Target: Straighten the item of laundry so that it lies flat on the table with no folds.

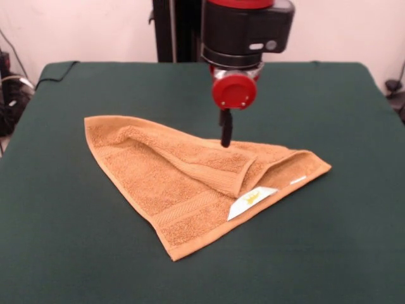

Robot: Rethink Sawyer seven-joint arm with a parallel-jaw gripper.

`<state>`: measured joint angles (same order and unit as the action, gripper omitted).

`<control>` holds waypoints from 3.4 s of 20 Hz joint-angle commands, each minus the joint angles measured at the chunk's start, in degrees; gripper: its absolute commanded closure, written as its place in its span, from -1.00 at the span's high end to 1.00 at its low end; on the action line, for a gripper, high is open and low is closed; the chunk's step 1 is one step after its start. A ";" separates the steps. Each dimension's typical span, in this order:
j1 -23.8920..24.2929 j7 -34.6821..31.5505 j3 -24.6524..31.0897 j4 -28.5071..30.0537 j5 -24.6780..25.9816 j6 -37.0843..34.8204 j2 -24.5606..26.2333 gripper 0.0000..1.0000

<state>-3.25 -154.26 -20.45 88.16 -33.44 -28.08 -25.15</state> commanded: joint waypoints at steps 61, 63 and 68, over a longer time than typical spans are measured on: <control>24.35 44.02 44.24 3.32 63.61 -3.55 -5.24 1.00; 25.51 48.09 46.02 2.50 65.54 -4.78 -4.66 1.00; 29.13 58.38 51.83 2.03 68.05 -10.30 -3.37 1.00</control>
<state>24.53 -124.94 17.31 90.05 30.04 -27.24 -32.08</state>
